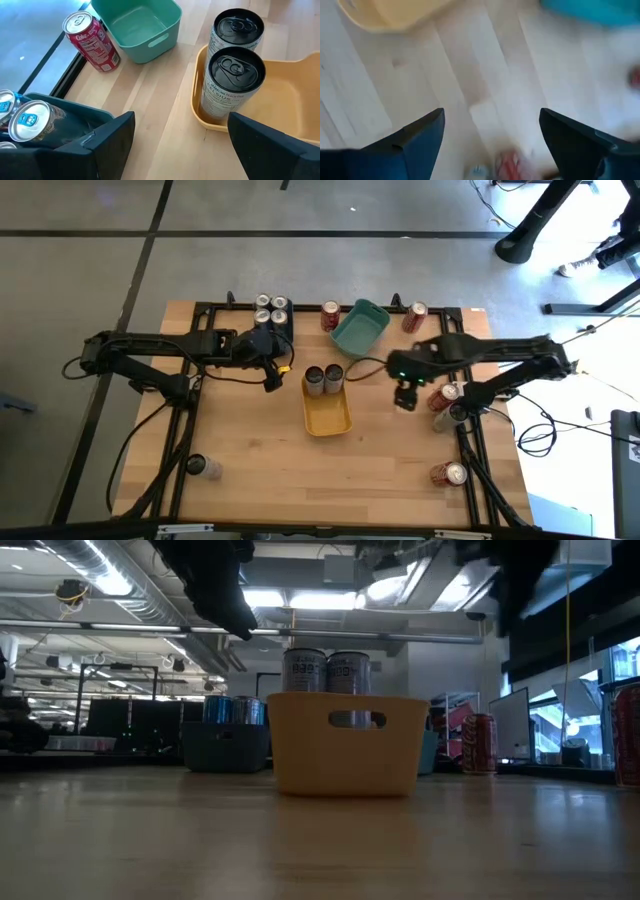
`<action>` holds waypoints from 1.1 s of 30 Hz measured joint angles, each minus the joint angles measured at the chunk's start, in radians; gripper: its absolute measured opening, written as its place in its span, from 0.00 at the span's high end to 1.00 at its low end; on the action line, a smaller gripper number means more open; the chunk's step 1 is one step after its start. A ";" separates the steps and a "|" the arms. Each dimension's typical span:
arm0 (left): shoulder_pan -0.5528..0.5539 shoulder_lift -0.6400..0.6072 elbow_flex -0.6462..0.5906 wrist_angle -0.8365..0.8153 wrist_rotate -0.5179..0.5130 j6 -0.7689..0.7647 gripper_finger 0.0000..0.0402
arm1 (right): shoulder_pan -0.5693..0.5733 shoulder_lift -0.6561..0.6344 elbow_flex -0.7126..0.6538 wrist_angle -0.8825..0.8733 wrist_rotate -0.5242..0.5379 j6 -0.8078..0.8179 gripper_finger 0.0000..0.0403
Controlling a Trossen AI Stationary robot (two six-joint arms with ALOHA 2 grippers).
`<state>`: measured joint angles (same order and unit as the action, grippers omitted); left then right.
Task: Sort soda cans
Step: Put the right white pink soda can into the yellow bin
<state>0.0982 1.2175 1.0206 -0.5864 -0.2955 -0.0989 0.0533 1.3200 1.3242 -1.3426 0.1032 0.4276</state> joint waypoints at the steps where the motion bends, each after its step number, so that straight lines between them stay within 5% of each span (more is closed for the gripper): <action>1: 0.000 0.000 0.000 0.001 0.000 -0.003 0.24 | 0.010 -0.029 -0.021 -0.019 0.000 0.039 0.20; 13: 0.000 0.000 0.000 0.001 0.000 -0.036 0.24 | 0.149 -0.287 -0.143 -0.165 -0.005 0.330 0.20; 33: 0.000 0.000 0.000 0.004 0.000 -0.058 0.24 | 0.324 -0.317 -0.318 -0.229 -0.130 0.509 0.20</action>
<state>0.0982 1.2175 1.0206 -0.5827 -0.2955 -0.1570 0.3770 1.0033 1.0066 -1.5713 -0.0265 0.9365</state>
